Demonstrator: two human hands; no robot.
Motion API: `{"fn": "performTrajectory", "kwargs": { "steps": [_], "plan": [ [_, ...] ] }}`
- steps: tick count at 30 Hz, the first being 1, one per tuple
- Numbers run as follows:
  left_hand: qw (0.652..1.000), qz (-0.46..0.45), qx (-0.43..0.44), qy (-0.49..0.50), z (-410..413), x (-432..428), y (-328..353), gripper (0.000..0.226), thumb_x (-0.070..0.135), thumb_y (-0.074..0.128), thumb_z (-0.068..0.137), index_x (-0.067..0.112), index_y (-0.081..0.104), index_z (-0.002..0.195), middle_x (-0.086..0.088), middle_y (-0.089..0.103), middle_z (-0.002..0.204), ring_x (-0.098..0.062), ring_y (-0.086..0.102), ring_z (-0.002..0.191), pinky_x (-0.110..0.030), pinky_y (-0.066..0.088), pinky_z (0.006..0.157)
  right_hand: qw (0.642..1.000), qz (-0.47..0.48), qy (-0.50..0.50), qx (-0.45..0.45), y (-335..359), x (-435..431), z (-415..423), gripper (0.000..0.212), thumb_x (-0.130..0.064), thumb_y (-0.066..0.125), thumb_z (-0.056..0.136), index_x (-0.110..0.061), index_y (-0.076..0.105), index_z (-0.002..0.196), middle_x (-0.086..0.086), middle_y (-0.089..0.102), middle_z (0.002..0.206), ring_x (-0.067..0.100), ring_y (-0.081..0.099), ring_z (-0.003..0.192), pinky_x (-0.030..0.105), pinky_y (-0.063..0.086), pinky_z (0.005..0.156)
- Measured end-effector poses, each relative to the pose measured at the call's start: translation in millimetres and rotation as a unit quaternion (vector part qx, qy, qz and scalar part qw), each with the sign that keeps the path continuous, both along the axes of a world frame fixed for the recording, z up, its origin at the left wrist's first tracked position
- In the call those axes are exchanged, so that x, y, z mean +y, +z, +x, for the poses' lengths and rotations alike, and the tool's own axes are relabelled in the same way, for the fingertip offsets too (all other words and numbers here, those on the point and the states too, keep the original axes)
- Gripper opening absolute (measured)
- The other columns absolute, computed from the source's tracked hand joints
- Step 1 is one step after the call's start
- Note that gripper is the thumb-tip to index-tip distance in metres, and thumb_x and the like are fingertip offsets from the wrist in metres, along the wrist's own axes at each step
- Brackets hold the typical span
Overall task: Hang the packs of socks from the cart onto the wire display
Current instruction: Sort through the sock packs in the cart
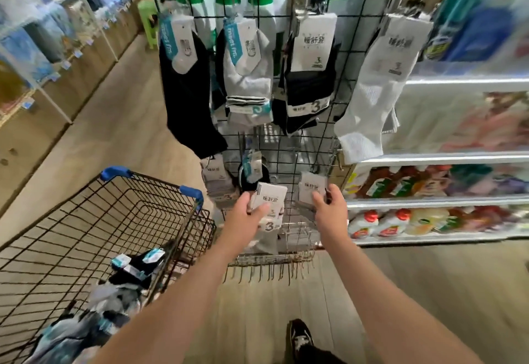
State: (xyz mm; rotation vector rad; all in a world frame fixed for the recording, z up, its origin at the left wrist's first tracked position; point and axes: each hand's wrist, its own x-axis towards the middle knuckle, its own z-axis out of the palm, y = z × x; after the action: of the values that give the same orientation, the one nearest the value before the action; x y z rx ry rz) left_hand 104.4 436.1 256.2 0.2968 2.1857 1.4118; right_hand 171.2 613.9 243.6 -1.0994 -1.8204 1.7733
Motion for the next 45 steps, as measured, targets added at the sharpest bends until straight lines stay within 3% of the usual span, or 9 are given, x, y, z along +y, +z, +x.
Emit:
{"fn": "performTrajectory", "kwargs": {
  "steps": [6,11,15,18,20,26,34,41,45],
  "plan": [
    [0.999,-0.014,0.0,0.038,2,49,-14,0.06,0.039,0.057,0.1,0.015,0.036,0.152,0.016,0.049,0.128,-0.003,0.046,0.115,-0.024,0.036,0.093,0.997,-0.047,0.063,-0.028,-9,56,-41,0.02,-0.017,0.059,0.101,-0.027,0.055,0.117,-0.002,0.067,0.109,0.012,0.068,0.088,0.019,0.055,0.055],
    [0.996,-0.047,-0.005,0.069,2,69,-20,0.068,0.042,0.056,0.1,0.016,0.027,0.156,0.014,0.039,0.147,-0.003,0.036,0.131,-0.025,0.03,0.105,0.983,0.064,0.158,-0.07,-10,76,-68,0.042,-0.026,0.055,0.103,-0.017,0.046,0.144,0.009,0.062,0.124,0.015,0.059,0.082,0.015,0.053,0.071],
    [0.995,-0.038,-0.012,0.093,3,77,-20,0.075,0.048,0.055,0.099,0.017,0.022,0.159,0.006,0.036,0.158,-0.015,0.033,0.145,-0.029,0.027,0.11,0.967,0.088,0.207,-0.12,-16,80,-77,0.053,-0.033,0.053,0.104,-0.022,0.036,0.153,0.011,0.051,0.146,0.03,0.059,0.111,0.039,0.056,0.088],
    [0.994,-0.033,-0.004,0.101,2,81,-23,0.072,0.051,0.056,0.097,0.019,0.029,0.156,0.008,0.044,0.152,-0.014,0.041,0.14,-0.038,0.034,0.115,0.958,0.143,0.228,-0.101,-23,80,-77,0.034,-0.021,0.052,0.105,-0.013,0.052,0.138,0.012,0.061,0.133,0.018,0.056,0.093,0.003,0.045,0.06],
    [0.994,-0.03,-0.006,0.1,2,82,-24,0.058,0.048,0.056,0.098,0.021,0.042,0.147,0.013,0.054,0.139,-0.012,0.051,0.13,-0.036,0.042,0.107,0.959,0.148,0.227,-0.087,-22,80,-76,0.033,-0.018,0.049,0.106,-0.011,0.052,0.138,0.011,0.062,0.131,0.017,0.057,0.094,-0.002,0.041,0.058],
    [0.993,-0.045,0.004,0.106,0,83,-24,0.01,0.038,0.055,0.101,0.033,0.049,0.108,0.021,0.062,0.102,0.0,0.061,0.099,-0.019,0.044,0.074,0.967,0.099,0.224,-0.071,-13,76,-88,0.041,-0.018,0.05,0.105,-0.012,0.047,0.145,0.009,0.054,0.144,0.028,0.053,0.128,0.037,0.041,0.107],
    [0.994,-0.061,0.01,0.094,-4,86,-26,0.033,0.035,0.052,0.103,0.021,0.051,0.133,0.023,0.055,0.103,0.005,0.052,0.092,-0.017,0.038,0.069,0.96,0.091,0.25,-0.088,-34,77,-103,0.035,-0.019,0.054,0.103,-0.009,0.055,0.137,0.008,0.064,0.131,0.028,0.063,0.116,0.045,0.052,0.101],
    [0.995,-0.043,-0.005,0.091,-4,84,-25,0.015,0.034,0.052,0.103,0.039,0.043,0.092,0.019,0.053,0.092,0.001,0.052,0.083,-0.017,0.036,0.07,0.976,0.122,0.17,-0.057,-29,67,-89,0.042,-0.018,0.056,0.102,-0.017,0.048,0.143,0.004,0.052,0.14,0.02,0.051,0.127,0.04,0.045,0.106],
    [0.997,-0.024,0.002,0.078,-5,82,-27,0.019,0.036,0.053,0.103,0.037,0.044,0.12,0.033,0.047,0.095,0.014,0.045,0.087,-0.015,0.035,0.071,0.981,-0.006,0.196,0.013,-22,54,-50,0.029,-0.022,0.055,0.103,-0.022,0.058,0.132,0.003,0.06,0.134,0.021,0.058,0.122,0.034,0.051,0.094]
  ]
}}
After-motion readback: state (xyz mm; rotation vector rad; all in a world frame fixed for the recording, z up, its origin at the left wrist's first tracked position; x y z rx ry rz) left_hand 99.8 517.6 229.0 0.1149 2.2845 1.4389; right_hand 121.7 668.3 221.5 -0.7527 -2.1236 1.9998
